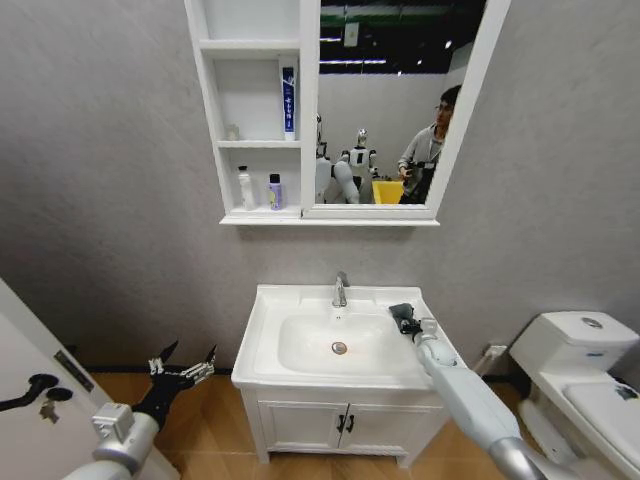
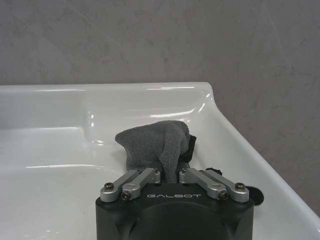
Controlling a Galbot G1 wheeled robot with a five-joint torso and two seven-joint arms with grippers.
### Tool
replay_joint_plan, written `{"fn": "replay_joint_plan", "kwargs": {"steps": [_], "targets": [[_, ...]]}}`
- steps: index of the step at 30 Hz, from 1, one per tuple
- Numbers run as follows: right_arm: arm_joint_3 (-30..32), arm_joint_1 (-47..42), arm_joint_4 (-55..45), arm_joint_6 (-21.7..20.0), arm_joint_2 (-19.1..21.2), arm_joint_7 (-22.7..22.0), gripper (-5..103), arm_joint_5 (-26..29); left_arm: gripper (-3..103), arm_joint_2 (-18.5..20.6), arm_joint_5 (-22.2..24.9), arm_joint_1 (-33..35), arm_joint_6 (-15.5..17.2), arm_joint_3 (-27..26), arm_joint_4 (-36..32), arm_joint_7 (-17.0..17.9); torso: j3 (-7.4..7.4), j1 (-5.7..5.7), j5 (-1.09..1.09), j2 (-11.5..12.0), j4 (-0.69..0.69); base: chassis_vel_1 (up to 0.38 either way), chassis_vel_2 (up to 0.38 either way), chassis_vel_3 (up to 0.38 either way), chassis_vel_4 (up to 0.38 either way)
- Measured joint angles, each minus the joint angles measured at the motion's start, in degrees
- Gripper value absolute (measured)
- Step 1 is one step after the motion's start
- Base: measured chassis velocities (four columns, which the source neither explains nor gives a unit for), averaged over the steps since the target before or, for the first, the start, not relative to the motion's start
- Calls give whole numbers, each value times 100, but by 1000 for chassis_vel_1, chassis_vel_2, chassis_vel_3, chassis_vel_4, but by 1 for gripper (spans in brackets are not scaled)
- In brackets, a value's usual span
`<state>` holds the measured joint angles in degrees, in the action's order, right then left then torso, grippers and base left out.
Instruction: Move facial cleanser and shampoo from washbasin to cabinet, then wipe washbasin with towel.
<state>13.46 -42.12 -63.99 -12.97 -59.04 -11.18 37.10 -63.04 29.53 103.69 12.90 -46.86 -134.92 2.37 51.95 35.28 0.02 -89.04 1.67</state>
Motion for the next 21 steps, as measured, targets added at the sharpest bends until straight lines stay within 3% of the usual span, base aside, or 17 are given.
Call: {"fn": "replay_joint_plan", "kwargs": {"steps": [1, 12, 16, 21], "targets": [[40, -148, -344, -53, 74, -88, 5, 114, 100, 0, 0, 0, 0, 0, 0, 0, 0, 0, 0, 0, 0, 0, 0, 0, 0], [4, -1175, -2756, -500, 291, -881, 4, 872, 100, 0, 0, -1, -1, 0, 0, 1, -1, -1, -4, -1, 0, 0, 0, 0, 0], [-329, -1113, -2697, -608, 176, -1117, 4, 1012, 100, 0, 0, 0, -1, 0, 0, 0, -1, -1, -2, 0, -2, 0, 0, 0, 0], [-934, -612, -1883, -791, -166, -1338, 4, 1293, 100, 0, 0, 0, -1, 0, 0, 0, 0, 0, -1, 0, 0, 0, 0, 0, 0]]}}
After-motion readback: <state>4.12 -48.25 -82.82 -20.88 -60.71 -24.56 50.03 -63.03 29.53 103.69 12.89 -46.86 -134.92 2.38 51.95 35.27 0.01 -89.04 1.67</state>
